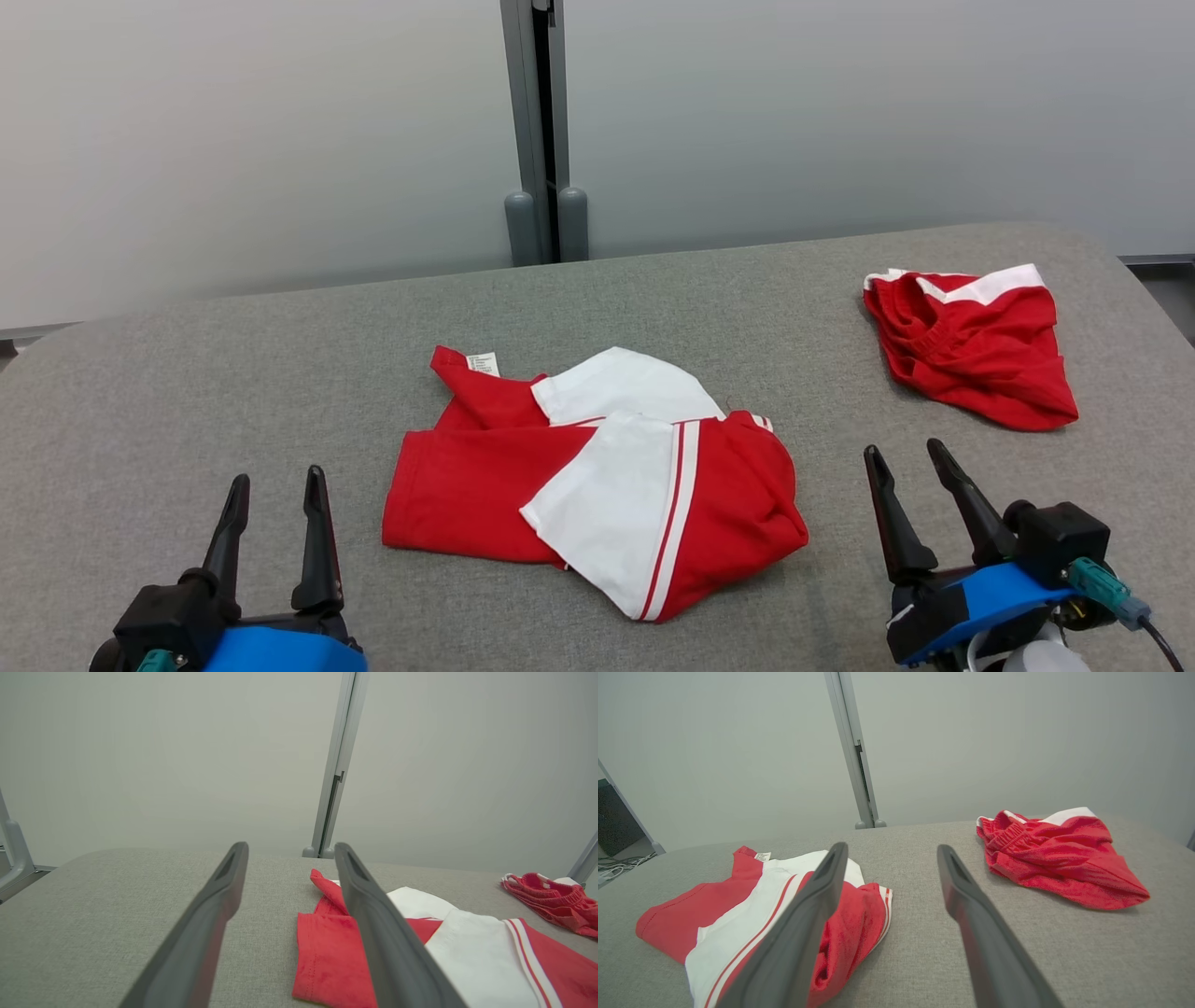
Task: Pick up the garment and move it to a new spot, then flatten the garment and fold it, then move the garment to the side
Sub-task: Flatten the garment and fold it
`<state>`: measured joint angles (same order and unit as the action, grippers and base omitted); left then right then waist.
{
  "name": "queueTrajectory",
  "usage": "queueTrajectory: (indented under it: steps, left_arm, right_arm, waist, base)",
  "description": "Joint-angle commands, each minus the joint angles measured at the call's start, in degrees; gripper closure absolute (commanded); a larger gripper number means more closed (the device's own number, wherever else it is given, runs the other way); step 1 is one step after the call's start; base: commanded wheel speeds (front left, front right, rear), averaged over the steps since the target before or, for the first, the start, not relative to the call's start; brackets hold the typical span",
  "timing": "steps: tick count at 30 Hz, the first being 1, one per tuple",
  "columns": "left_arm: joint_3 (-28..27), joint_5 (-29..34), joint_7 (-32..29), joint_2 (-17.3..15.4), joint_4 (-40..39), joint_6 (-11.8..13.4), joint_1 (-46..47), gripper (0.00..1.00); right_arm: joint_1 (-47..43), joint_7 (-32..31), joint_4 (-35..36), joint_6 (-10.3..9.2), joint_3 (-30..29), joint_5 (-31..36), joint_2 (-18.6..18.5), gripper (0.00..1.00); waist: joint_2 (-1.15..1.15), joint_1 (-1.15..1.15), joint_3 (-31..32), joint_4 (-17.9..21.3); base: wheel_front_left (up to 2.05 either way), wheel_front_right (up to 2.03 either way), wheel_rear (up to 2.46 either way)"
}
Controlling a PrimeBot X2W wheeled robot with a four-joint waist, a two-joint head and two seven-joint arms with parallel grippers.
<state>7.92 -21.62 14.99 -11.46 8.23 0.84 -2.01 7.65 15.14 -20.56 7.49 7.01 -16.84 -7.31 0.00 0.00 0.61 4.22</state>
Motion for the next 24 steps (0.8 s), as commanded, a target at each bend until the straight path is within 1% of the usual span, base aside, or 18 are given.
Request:
queueTrajectory:
  steps: [1,5,8,12,17,19,24]
  left_arm:
    - [-0.34,0.30,0.26,0.11,0.21,-0.29,0.06,0.00]
    - [-0.34,0.49,0.26,0.54,0.66,-0.52,0.40,0.00]
    - [-0.04,0.73,0.26,0.79,0.88,-0.88,0.82,0.00]
    - [0.57,0.96,0.27,1.05,0.99,-1.33,1.76,0.00]
    - [1.00,1.10,0.26,1.37,1.35,-1.52,3.46,0.00]
    - [1.00,1.11,0.26,1.48,1.56,-1.67,4.22,0.00]
    - [0.76,1.25,0.27,1.63,2.13,-2.03,5.63,0.00]
  right_arm:
    - [0.70,-0.01,-0.40,0.01,0.29,-0.61,-0.46,0.00]
    - [2.22,-0.28,-1.71,0.01,1.09,-1.32,-1.00,0.00]
    - [4.76,-3.08,-4.13,0.01,1.55,-2.54,-1.41,0.00]
    - [10.26,-9.46,-9.94,0.01,2.19,-4.76,-2.01,0.00]
    - [18.00,-19.55,-18.96,0.01,3.36,-8.13,-2.32,0.00]
    - [20.75,-22.63,-22.49,0.01,3.20,-9.33,-2.68,0.00]
    - [24.56,-30.35,-30.97,0.01,3.99,-11.70,-2.02,0.00]
  waist:
    - [0.00,0.00,0.05,-0.08]
    - [0.00,0.00,0.01,-0.31]
    - [0.00,0.00,-0.26,-0.86]
    - [0.00,0.00,-1.54,-2.59]
    - [0.00,0.00,-4.75,-5.43]
    - [0.00,0.00,-5.87,-6.57]
    - [0.00,0.00,-7.45,-8.87]
  base:
    - [0.00,0.00,0.00]
    - [0.00,0.00,0.00]
    - [0.00,0.00,0.00]
    - [0.00,0.00,0.00]
    - [0.00,0.00,0.00]
    - [0.00,0.00,0.00]
    - [0.00,0.00,0.00]
